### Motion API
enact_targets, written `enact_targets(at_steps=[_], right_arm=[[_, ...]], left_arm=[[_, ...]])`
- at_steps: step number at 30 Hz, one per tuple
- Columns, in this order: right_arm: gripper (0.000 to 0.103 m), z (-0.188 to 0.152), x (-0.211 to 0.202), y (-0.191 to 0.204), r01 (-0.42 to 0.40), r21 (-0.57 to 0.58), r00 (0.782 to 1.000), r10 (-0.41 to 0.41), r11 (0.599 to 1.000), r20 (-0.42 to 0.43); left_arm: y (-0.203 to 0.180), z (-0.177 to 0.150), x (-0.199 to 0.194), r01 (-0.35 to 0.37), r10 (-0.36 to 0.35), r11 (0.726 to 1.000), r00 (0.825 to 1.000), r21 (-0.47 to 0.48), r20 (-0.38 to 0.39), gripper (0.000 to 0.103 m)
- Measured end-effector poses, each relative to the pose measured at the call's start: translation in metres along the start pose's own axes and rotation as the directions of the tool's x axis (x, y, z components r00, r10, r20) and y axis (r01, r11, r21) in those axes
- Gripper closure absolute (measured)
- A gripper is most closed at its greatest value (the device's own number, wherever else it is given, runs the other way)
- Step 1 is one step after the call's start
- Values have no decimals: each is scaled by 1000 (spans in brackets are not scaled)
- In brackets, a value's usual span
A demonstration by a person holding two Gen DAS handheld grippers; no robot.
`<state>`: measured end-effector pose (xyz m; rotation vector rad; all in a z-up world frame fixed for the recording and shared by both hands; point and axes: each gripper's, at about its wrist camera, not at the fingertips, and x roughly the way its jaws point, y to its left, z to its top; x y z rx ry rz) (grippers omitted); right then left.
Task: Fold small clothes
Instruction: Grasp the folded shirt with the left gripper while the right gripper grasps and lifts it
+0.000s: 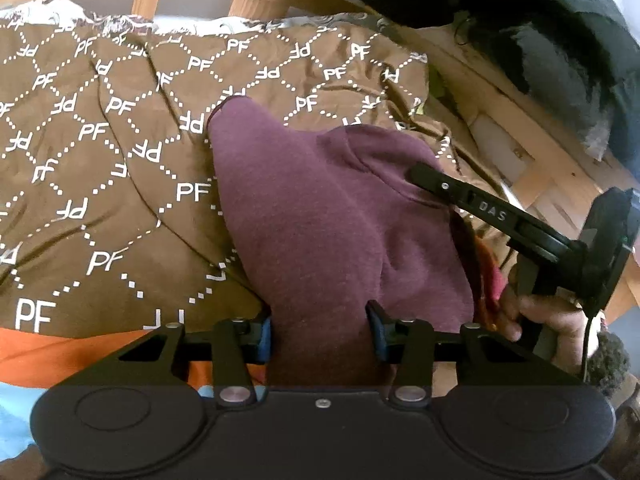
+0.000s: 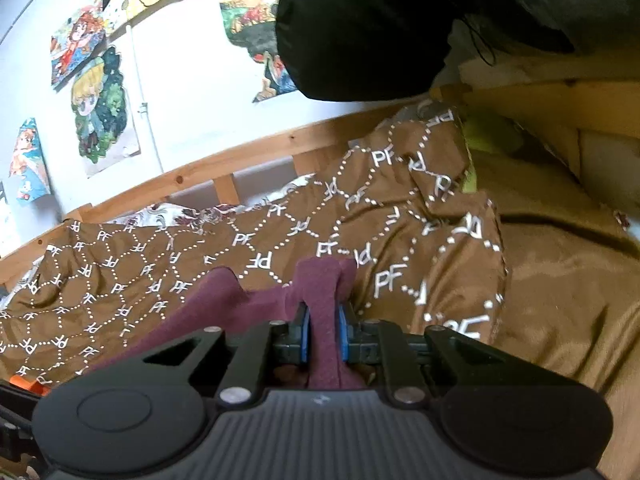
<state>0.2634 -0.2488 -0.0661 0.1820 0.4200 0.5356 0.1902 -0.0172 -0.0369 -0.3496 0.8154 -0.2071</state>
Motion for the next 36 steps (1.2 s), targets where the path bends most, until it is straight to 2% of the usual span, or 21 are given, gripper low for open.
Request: enact_targets(at_steps=[11, 18, 28, 36], right_arm=[[88, 7, -38, 60, -32, -82, 999, 34, 996, 27], [88, 19, -43, 119, -56, -193, 997, 65, 980, 42], [88, 47, 6, 203, -140, -333, 987, 157, 932, 25], [88, 64, 61, 240, -197, -392, 966, 247, 899, 80]], left_arm=[[15, -24, -54, 37, -37, 999, 998, 5, 54, 59], [44, -30, -88, 37, -34, 999, 989, -24, 141, 59], [112, -15, -113, -7, 33, 994, 969, -108, 244, 59], [148, 20, -113, -94, 108, 994, 938, -56, 330, 59]])
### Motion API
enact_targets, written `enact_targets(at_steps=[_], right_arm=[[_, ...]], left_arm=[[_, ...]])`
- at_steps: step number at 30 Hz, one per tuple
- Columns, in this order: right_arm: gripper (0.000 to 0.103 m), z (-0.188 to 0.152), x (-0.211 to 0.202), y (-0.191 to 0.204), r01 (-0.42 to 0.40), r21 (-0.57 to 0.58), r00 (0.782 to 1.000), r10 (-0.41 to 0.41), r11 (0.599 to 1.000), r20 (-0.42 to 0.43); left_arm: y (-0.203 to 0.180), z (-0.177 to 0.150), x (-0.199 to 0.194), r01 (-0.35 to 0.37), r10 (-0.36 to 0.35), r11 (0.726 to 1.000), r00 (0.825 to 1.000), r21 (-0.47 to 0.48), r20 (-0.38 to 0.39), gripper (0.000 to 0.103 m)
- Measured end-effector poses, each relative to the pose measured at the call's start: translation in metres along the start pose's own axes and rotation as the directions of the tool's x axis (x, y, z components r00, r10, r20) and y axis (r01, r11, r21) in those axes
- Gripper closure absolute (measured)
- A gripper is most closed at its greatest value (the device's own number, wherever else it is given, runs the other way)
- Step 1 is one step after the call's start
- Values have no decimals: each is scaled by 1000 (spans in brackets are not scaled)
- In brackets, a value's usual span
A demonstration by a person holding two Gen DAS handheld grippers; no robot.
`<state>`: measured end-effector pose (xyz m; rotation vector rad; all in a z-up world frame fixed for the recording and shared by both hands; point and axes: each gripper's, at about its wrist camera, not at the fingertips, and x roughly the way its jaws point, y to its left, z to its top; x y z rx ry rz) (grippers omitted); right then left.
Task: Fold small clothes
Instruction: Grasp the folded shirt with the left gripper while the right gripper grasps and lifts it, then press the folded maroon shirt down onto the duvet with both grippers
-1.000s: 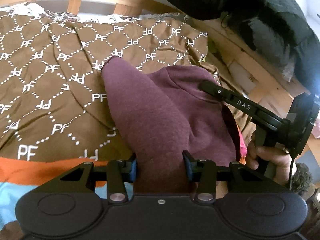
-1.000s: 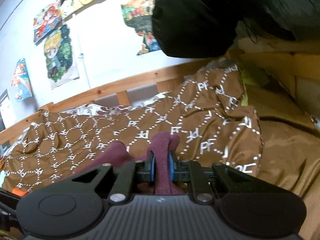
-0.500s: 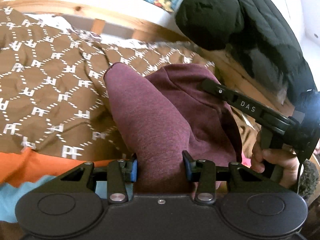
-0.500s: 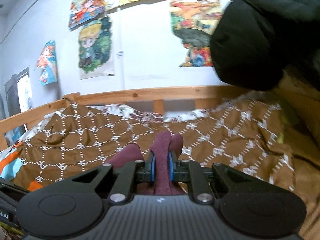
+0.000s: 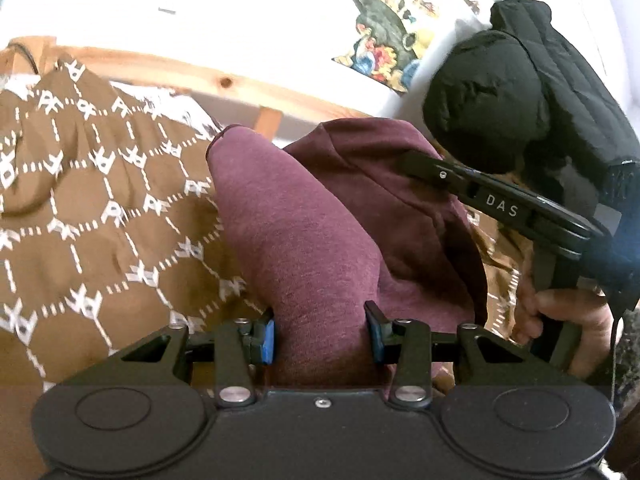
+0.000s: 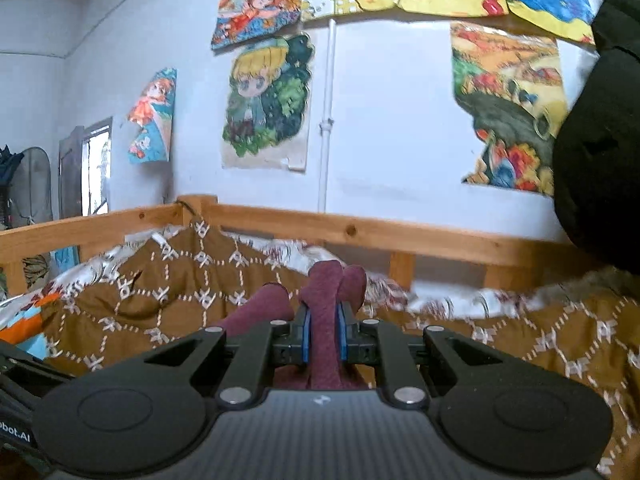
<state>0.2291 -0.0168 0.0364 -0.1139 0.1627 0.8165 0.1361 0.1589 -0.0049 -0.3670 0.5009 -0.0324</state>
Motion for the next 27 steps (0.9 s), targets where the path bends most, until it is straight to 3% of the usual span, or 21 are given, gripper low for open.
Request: enact_targets(at_steps=[5, 9, 12, 18, 23, 27], right_arm=[[88, 8, 35, -15, -7, 68, 1000, 6, 998, 19], [88, 13, 49, -27, 8, 65, 999, -10, 998, 32], [88, 9, 55, -38, 35, 63, 999, -37, 997, 27], [88, -23, 72, -66, 95, 113, 994, -89, 989, -58], [88, -59, 82, -80, 154, 125, 979, -134, 980, -152], [88, -71, 83, -95, 185, 166, 971, -154, 969, -185]], left_arm=[[5, 23, 21, -19, 18, 1000, 1000, 21, 13, 58], [2, 32, 39, -25, 22, 996, 999, 86, 38, 58], [5, 32, 55, -9, 7, 997, 999, 81, 34, 58], [7, 15, 95, 9, -8, 999, 999, 41, -42, 58], [12, -2, 116, -45, 45, 999, 990, 6, -134, 56], [27, -2, 118, -29, 16, 996, 987, -80, -160, 54]])
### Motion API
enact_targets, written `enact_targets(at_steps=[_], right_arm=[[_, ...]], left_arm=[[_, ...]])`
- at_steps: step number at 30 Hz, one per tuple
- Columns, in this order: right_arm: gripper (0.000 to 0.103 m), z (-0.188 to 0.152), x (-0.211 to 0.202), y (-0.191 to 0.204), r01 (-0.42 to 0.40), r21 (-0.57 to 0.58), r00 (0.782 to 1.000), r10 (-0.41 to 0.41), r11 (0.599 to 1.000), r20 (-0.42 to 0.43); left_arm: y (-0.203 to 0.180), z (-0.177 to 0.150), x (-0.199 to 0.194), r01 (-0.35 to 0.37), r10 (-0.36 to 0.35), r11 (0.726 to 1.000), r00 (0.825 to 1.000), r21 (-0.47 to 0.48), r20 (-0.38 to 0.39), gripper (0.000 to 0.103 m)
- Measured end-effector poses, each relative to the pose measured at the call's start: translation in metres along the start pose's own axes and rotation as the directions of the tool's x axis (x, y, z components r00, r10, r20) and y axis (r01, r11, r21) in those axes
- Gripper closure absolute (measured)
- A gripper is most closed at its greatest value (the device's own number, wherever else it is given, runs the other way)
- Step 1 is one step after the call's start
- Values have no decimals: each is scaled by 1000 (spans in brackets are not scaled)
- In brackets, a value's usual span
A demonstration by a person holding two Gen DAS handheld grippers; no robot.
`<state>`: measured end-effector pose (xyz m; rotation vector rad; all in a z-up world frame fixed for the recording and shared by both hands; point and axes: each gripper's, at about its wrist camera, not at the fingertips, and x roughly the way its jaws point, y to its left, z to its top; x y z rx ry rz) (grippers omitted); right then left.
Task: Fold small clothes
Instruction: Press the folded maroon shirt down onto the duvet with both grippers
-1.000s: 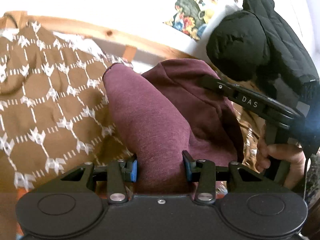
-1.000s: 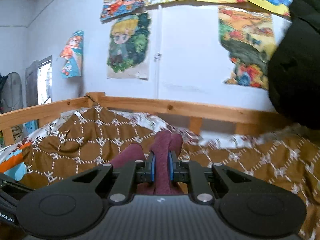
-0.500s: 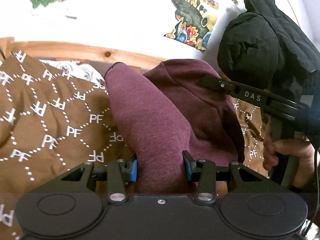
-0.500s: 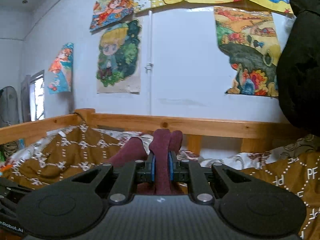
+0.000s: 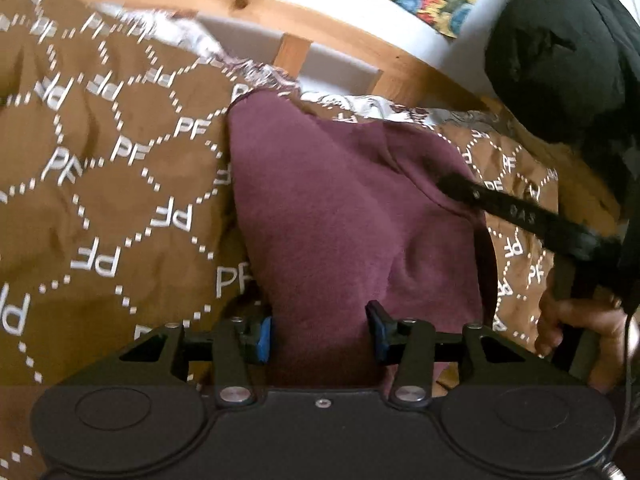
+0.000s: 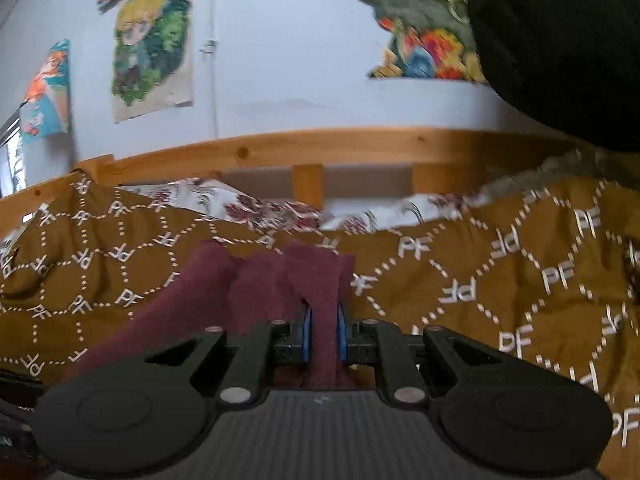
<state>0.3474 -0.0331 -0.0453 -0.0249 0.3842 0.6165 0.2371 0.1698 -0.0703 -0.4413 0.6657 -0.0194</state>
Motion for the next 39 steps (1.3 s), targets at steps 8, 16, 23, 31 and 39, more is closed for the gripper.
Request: enact_targets(at_steps=[8, 16, 23, 31, 39], right_arm=[[87, -10, 7, -11, 24, 53, 999, -22, 998, -30], [86, -10, 10, -9, 34, 47, 999, -32, 998, -38], [85, -11, 11, -10, 45, 48, 998, -43, 998, -45], [79, -11, 12, -10, 52, 47, 997, -49, 998, -52], [51, -14, 8, -14, 39, 43, 997, -36, 998, -73]], left_arm=[[-6, 4, 1, -30, 30, 999, 999, -10, -24, 51], [-6, 6, 3, -41, 40, 999, 999, -23, -34, 47], [-6, 6, 3, -43, 42, 999, 998, -23, -35, 45], [-6, 5, 4, -54, 53, 998, 998, -22, -37, 43], [-6, 6, 2, -71, 70, 997, 997, -34, -38, 31]])
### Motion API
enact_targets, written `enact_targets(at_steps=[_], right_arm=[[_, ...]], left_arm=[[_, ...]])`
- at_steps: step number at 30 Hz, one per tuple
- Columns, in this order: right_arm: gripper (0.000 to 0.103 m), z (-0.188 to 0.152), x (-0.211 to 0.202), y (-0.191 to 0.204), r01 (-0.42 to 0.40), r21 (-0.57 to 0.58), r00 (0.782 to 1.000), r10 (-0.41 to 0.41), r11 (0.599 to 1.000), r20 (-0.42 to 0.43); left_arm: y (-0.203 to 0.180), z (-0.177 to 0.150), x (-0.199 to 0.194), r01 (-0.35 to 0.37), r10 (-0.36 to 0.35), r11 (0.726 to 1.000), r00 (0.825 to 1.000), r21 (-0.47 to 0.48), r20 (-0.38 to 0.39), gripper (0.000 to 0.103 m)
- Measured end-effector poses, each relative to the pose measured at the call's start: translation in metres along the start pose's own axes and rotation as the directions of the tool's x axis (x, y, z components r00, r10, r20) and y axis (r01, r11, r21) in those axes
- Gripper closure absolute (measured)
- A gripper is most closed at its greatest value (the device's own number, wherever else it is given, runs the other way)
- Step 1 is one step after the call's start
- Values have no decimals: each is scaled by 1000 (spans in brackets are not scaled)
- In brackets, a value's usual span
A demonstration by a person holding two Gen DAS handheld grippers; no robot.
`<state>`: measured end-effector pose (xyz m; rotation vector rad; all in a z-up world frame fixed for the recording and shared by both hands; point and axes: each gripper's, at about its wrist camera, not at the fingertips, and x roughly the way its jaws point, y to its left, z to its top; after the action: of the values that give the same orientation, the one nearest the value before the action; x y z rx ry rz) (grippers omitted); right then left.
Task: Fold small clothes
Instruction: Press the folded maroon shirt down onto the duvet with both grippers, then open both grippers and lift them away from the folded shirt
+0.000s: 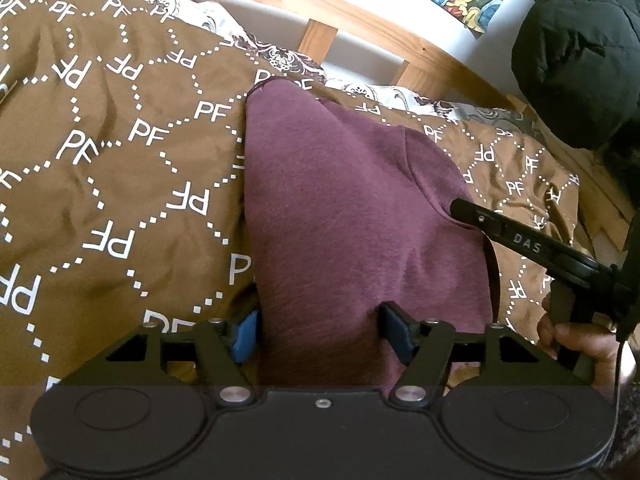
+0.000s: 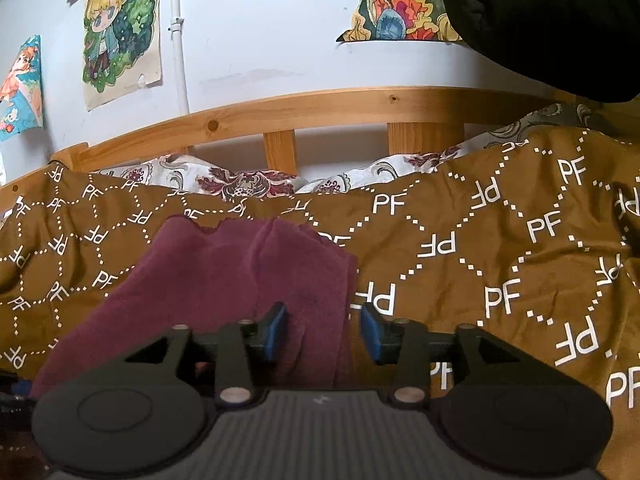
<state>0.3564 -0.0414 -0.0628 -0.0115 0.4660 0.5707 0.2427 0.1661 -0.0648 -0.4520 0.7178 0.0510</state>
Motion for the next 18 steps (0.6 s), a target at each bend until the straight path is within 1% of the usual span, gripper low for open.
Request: enact_targets(at_steps=[2, 3, 5, 6, 7, 8, 9, 10, 11, 13, 14, 16, 18], right_arm=[[40, 0, -2, -1, 1, -5, 1000, -1, 1000, 3], [38, 0, -4, -1, 2, -6, 1000, -2, 1000, 4], [29, 1, -6, -2, 3, -5, 1000, -3, 1000, 5], [27, 1, -7, -3, 6, -6, 1000, -6, 1000, 4], [22, 1, -8, -3, 11, -5, 1000, -11, 1000, 4], [14, 1, -10, -4, 15, 0, 1000, -15, 1000, 7], [10, 1, -11, -5, 13, 5, 1000, -13, 1000, 12], [2, 0, -14, -5, 9, 13, 1000, -9, 1000, 22], [1, -1, -18, -5, 6, 22, 999, -7, 1000, 34], [1, -1, -22, -5, 5, 18, 999, -6, 1000, 46], [1, -1, -24, -3, 5, 10, 999, -6, 1000, 46], [1, 0, -28, -2, 7, 4, 999, -7, 1000, 47], [1, 1, -35, -1, 3, 6, 998, -4, 1000, 55]], left_arm=[[0, 0, -1, -14, 14, 1000, 1000, -4, 3, 26], [0, 1, -2, -24, 24, 1000, 1000, -9, 5, 22], [-1, 3, -5, -40, 40, 999, 999, -22, 11, 18], [-1, 4, -8, -45, 46, 999, 999, -30, 17, 15], [-1, 5, -9, -50, 51, 998, 998, -35, 23, 13], [-2, 6, -12, -58, 59, 998, 998, -38, 32, 10], [-4, 7, -15, -67, 69, 997, 997, -38, 42, 9], [-6, 8, -19, -79, 81, 996, 995, -32, 52, 9], [-8, 8, -22, -91, 93, 996, 994, -23, 62, 8], [-12, 7, -28, -131, 131, 991, 987, -5, 91, 5], [-15, 7, -32, -152, 151, 988, 983, 2, 108, 1], [-21, 8, -39, -190, 185, 982, 972, 19, 141, 1], [-25, 9, -45, -208, 199, 978, 966, 35, 164, 1]])
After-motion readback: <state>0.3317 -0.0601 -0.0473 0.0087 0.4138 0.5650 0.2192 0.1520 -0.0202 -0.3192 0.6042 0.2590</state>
